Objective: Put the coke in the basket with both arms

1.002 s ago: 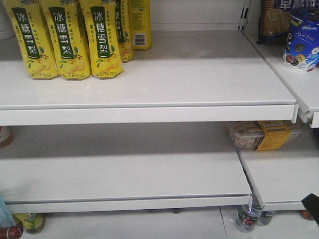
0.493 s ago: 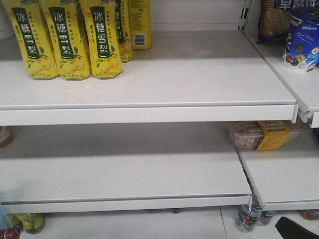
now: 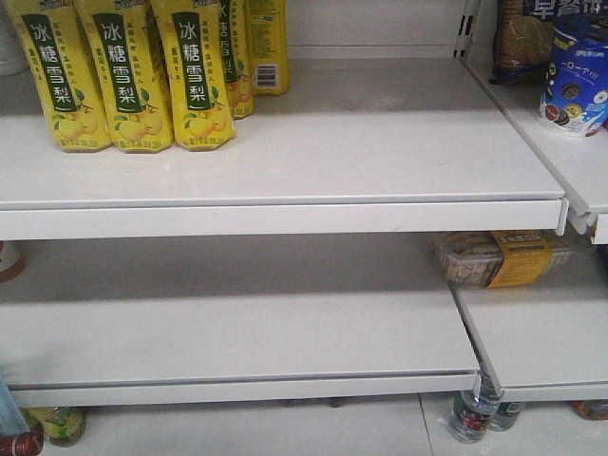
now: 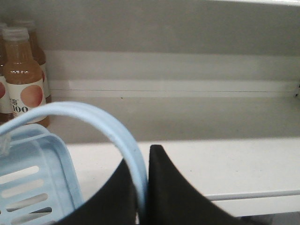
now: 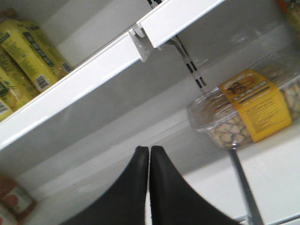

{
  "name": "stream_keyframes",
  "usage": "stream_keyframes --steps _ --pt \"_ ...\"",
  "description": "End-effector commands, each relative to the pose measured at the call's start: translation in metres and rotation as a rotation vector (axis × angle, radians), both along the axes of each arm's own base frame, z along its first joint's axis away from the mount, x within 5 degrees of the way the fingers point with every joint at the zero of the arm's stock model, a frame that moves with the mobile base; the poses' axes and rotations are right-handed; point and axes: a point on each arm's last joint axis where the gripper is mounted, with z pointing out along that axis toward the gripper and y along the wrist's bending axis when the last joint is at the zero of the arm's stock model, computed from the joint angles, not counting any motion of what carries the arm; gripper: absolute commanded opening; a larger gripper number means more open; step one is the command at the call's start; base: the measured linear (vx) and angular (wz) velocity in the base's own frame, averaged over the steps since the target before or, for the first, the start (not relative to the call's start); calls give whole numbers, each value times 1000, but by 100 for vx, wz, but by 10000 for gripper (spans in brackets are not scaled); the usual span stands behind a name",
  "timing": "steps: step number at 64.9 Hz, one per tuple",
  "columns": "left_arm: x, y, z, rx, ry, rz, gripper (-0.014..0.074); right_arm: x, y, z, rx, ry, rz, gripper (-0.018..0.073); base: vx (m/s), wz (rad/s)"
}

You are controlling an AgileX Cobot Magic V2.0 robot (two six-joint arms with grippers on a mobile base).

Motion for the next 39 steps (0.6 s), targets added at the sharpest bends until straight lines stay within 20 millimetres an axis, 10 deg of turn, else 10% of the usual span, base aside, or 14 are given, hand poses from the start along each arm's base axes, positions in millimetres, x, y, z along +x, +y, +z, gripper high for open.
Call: stream_keyframes --steps 1,18,39 --pt "-1 -2 15 74 -171 -26 -6 -1 -1 3 -111 -88 -27 -5 0 0" --pt "-1 -2 15 74 -171 -26 -6 -2 0 13 -481 -240 -58 -5 0 0" --pt "-1 -2 15 74 -171 -26 -6 -3 -2 15 -497 -259 -84 -5 0 0"
